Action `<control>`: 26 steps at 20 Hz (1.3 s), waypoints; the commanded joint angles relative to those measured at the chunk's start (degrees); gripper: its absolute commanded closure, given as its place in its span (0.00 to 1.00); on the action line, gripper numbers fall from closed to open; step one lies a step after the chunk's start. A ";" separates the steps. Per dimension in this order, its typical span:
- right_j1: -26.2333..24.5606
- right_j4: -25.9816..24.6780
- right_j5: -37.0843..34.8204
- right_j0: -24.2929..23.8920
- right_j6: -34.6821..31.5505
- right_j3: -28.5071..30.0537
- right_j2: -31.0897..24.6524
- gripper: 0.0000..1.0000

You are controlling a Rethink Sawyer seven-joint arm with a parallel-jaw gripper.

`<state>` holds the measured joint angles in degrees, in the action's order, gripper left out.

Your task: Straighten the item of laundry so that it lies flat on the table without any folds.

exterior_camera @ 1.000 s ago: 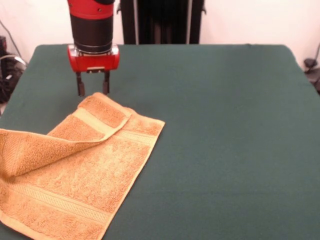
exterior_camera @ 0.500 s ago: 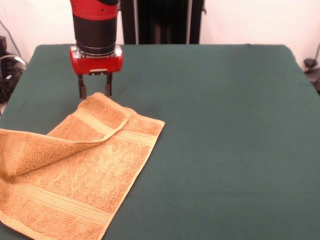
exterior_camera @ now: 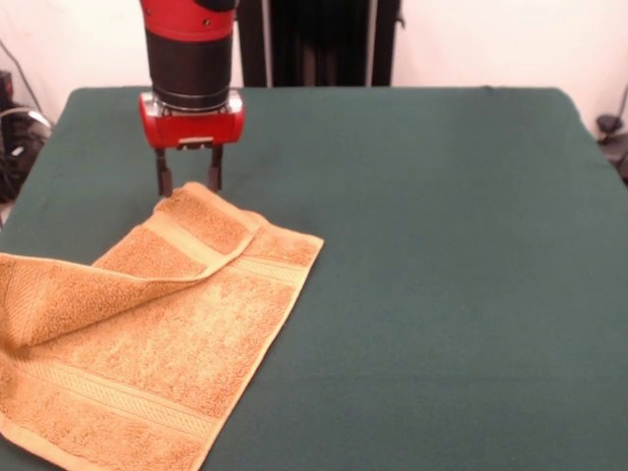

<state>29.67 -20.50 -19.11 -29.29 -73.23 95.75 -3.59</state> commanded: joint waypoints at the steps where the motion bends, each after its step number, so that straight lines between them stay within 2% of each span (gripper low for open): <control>1: -4.61 2.76 2.03 3.40 -12.14 -1.19 -2.09 0.00; 11: -5.12 4.53 4.40 3.69 -14.88 -0.66 -0.95 0.00; 12: -5.14 4.92 5.15 3.70 -15.22 -0.33 -0.73 1.00; 24: -5.30 5.48 6.99 4.19 -14.50 -0.43 0.35 1.00; 26: -5.24 8.03 7.91 2.93 -16.92 1.25 -0.71 1.00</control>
<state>29.26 -17.84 -15.63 -27.36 -73.23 95.73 -1.62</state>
